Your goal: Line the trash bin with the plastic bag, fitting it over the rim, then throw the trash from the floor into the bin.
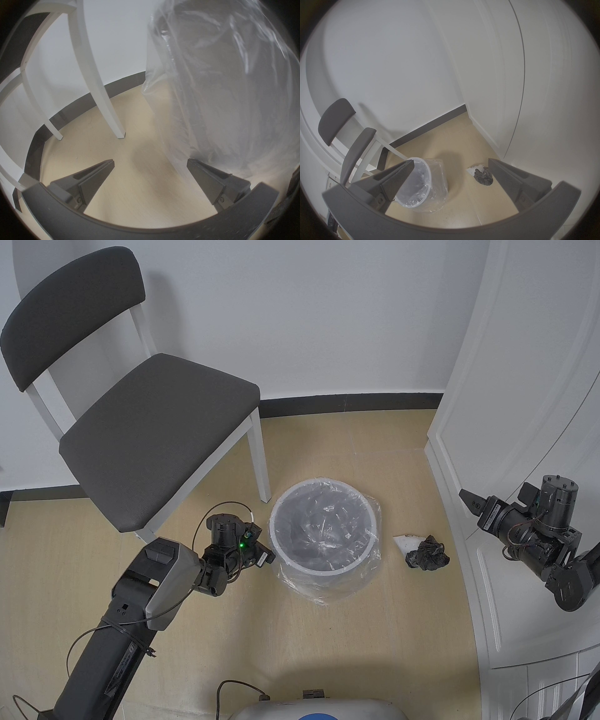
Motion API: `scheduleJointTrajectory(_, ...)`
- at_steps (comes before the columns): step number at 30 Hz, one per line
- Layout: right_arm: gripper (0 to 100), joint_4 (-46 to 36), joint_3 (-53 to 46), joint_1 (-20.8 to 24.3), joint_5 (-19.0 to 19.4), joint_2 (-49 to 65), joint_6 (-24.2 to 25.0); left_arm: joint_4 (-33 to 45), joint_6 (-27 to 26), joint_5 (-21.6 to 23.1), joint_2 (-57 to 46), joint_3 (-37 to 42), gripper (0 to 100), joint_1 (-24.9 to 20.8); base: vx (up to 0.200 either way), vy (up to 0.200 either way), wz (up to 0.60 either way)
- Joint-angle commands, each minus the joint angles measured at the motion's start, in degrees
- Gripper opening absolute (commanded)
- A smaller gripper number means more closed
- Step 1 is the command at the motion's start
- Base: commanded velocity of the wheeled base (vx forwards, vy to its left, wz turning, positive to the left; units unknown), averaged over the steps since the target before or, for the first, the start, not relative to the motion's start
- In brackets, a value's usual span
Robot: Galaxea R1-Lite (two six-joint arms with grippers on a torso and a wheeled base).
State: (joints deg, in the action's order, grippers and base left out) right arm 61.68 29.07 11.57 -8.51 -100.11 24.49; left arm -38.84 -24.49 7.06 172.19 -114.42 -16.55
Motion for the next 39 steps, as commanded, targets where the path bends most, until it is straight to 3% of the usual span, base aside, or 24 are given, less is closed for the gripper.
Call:
scheduleJointTrajectory(1, 100, 0.1, -0.1, 0.0, 0.0, -0.4, 0.0, -0.3, 0.0, -0.4, 0.5, -0.2, 100, 0.1, 0.000, 0.000, 0.00)
scheduleJointTrajectory(8, 100, 0.2, -0.3, 0.2, 0.0, 0.1, 0.0, -1.4, -3.1, -4.4, -2.7, 5.6, 100, 2.1, 0.000, 0.000, 0.00)
scheduleJointTrajectory(20, 100, 0.0, -1.4, 1.3, -0.1, 4.3, -1.6, -22.4, -11.5, -9.4, -20.1, 41.7, 100, 0.5, 0.000, 0.000, 0.00)
scheduleJointTrajectory(32, 100, -0.1, -2.5, 0.2, -0.1, 4.8, -3.6, -33.9, -11.2, -10.0, -33.9, 62.7, 100, -3.7, 0.000, 0.000, 0.00)
scheduleJointTrajectory(39, 100, -0.1, -3.6, -0.1, 0.0, 4.4, -5.5, -38.9, -8.6, -9.9, -39.3, 70.4, 100, -6.6, 0.000, 0.000, 0.00)
